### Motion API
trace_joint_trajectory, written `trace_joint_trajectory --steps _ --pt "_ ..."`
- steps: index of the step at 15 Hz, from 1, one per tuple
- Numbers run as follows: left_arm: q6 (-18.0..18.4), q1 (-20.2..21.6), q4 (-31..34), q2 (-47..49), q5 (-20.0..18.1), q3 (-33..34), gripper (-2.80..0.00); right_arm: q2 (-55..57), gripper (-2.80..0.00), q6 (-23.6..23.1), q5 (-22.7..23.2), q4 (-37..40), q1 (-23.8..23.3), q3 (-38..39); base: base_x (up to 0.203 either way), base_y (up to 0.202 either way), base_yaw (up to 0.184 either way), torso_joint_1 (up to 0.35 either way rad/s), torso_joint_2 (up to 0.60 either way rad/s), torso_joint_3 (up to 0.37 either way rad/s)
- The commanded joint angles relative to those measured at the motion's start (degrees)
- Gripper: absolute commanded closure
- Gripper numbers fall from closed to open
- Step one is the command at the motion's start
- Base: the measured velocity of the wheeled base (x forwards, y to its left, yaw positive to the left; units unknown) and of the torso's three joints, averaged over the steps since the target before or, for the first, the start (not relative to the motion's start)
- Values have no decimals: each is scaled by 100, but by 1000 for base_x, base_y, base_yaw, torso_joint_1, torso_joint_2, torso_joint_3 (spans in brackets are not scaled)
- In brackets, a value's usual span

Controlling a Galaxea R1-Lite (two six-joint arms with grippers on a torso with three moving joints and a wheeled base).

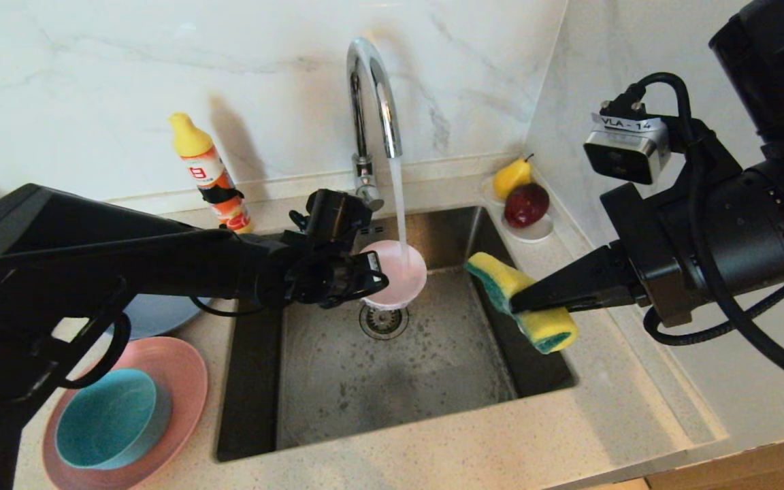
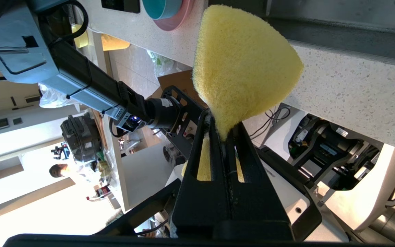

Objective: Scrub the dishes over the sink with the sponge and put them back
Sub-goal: Rinse the bowl

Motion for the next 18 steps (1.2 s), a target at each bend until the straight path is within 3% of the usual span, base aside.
trace_joint_trajectory --steps 1,7,10,14,18 --pt "-16 -6 4 58 13 -4 0 27 0 11 16 14 2 -18 0 0 0 0 0 0" --pt "-42 -9 4 -106 -4 246 0 45 0 20 17 22 2 0 0 0 0 0 0 0" --pt "-141 -16 -5 -251 -240 511 0 45 0 28 25 22 2 0 0 0 0 0 0 0" --pt "-168 -9 -30 -339 -218 654 0 54 0 37 25 22 2 0 0 0 0 0 0 0" --pt "7 149 -148 -1041 -33 1235 0 72 0 46 25 22 2 9 0 0 0 0 0 0"
